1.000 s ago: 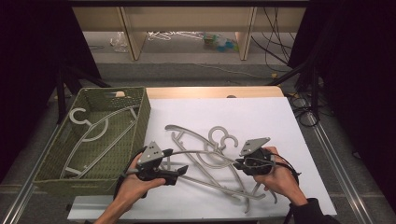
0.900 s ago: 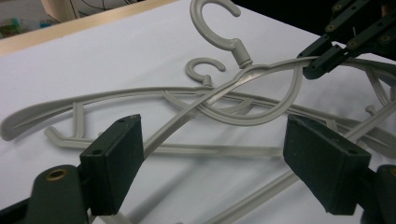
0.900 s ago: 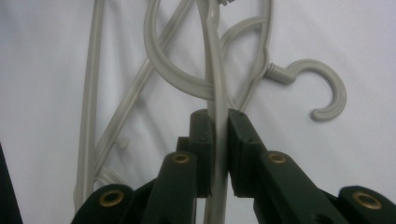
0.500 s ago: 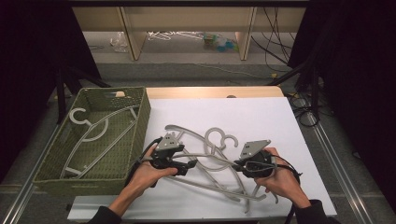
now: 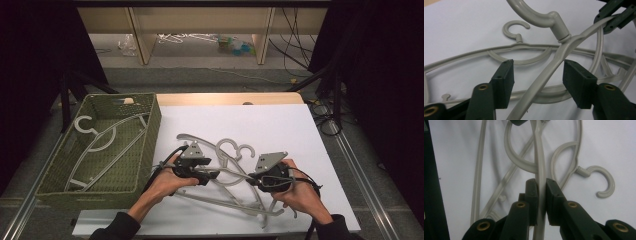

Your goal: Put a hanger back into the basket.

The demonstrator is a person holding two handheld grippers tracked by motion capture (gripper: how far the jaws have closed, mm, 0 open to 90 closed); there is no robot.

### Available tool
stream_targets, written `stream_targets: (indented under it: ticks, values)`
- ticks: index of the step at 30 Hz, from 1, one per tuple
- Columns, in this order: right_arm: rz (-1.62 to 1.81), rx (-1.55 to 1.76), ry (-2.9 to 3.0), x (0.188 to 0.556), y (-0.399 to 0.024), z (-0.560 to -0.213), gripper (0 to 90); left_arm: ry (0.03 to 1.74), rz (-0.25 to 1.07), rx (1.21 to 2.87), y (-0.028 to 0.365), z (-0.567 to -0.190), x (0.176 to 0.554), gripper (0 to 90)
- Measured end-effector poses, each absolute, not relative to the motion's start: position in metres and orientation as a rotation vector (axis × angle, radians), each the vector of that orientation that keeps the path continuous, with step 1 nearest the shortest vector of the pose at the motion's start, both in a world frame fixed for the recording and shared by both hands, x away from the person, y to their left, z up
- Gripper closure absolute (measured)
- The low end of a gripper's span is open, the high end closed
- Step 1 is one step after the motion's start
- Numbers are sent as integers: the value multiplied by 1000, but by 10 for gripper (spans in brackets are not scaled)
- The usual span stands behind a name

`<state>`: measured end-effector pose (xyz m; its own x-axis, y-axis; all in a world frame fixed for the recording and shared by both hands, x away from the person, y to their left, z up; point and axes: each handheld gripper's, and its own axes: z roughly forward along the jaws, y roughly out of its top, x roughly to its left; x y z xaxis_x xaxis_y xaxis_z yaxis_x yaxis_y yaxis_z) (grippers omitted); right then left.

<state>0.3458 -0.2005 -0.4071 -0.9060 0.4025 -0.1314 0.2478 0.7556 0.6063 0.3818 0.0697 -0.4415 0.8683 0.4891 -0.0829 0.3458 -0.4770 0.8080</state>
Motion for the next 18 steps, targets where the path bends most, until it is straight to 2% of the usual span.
stream_targets:
  ticks: [1,5,10,16,18]
  values:
    - [885,509,2701,345,-200,-407,818,604,191,2122,68,-442,382,476]
    - [886,496,2702,345,-199,-407,817,535,210,2159,66,-442,381,607]
    - [880,498,2698,346,-200,-409,803,437,263,2225,65,-434,374,676]
    - [875,547,2633,348,-201,-408,674,346,252,2273,60,-428,363,775]
    - [877,562,2602,349,-202,-408,591,369,233,2256,59,-428,360,805]
